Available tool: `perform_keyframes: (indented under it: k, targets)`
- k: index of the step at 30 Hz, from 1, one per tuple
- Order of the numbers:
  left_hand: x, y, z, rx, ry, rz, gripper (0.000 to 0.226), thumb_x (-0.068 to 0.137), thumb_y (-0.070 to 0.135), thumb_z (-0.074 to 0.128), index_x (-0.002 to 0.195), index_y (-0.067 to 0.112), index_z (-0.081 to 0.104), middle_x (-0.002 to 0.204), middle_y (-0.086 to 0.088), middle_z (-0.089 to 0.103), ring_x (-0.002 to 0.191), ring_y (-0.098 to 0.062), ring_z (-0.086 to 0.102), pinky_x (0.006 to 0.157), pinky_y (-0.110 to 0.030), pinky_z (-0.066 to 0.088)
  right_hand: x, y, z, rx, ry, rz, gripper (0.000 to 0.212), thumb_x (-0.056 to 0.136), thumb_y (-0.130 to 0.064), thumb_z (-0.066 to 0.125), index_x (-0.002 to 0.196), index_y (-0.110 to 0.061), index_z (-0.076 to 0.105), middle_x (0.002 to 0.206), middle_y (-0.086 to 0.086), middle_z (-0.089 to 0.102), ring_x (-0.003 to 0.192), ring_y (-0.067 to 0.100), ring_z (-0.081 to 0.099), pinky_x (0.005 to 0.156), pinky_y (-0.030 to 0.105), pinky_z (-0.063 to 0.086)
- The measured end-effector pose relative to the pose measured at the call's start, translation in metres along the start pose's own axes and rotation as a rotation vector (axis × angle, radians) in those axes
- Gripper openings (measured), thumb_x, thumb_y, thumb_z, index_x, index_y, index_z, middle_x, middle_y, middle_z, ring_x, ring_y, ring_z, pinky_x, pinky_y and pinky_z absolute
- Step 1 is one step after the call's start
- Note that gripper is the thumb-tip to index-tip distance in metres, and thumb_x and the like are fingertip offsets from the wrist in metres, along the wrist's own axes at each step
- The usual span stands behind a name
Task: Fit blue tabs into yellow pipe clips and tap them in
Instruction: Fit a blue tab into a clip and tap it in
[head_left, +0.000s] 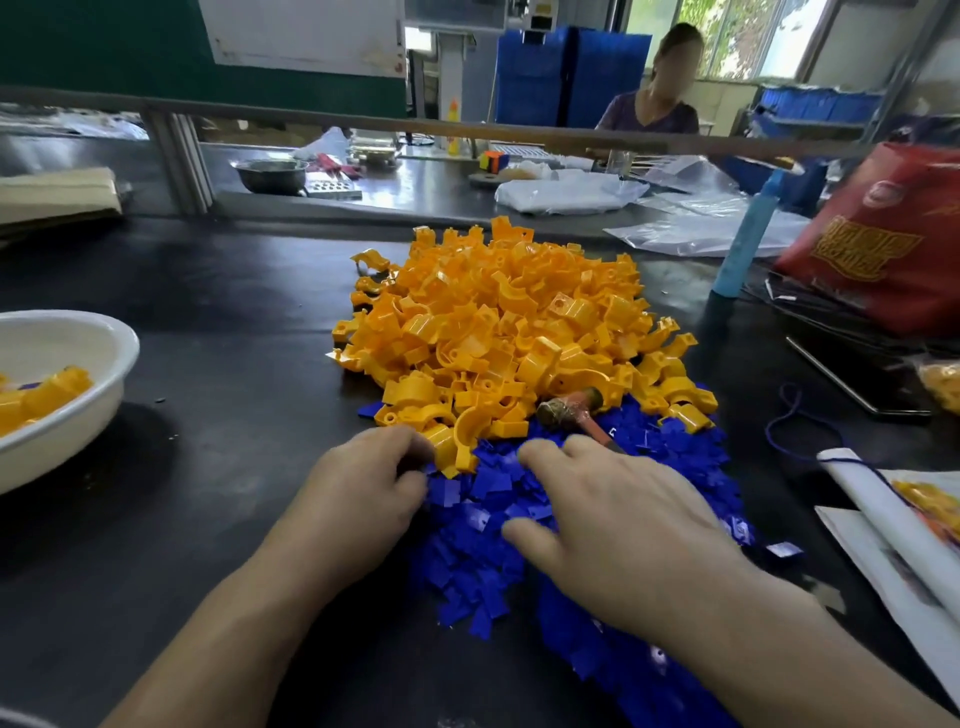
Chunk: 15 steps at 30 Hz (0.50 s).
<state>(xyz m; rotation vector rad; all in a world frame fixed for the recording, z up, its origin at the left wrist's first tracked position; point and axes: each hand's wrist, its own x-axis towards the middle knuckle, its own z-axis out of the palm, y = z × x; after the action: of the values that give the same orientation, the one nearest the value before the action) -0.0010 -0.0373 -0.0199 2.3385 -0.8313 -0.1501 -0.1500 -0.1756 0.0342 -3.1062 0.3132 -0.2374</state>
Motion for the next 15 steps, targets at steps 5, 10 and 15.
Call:
perform_keyframes:
  k: [5,10,15]
  targets:
    - [0.008,-0.021,-0.012,0.160,0.184,-0.232,0.031,0.093,0.014,0.048,0.120,0.020,0.061,0.124,-0.004,0.061,0.107,-0.022,0.059,0.083,-0.032,0.045,0.043,-0.010,0.016,0.010,0.122,0.016,0.055,0.090,-0.055,0.048,0.134,-0.028,0.032,0.112,0.003,0.054,0.088,0.023,0.059,0.053,0.028,0.036]
    - [0.006,-0.008,-0.002,0.147,0.079,-0.131,0.032,0.097,0.017,0.044,0.125,0.026,0.059,0.126,0.000,0.061,0.110,-0.018,0.057,0.084,-0.028,0.045,0.072,-0.014,0.039,-0.075,0.014,0.001,0.059,0.092,-0.044,0.050,0.142,-0.028,0.024,0.117,0.012,0.054,0.091,0.032,0.061,0.057,0.037,0.047]
    - [0.000,0.004,0.003,0.117,-0.018,-0.006,0.035,0.100,0.022,0.041,0.130,0.036,0.053,0.124,0.009,0.060,0.109,-0.009,0.052,0.088,-0.029,0.048,0.072,-0.013,0.046,-0.037,0.071,-0.066,0.033,0.092,-0.024,0.054,0.125,-0.022,0.048,0.106,0.006,0.059,0.080,0.026,0.061,0.056,0.034,0.050]
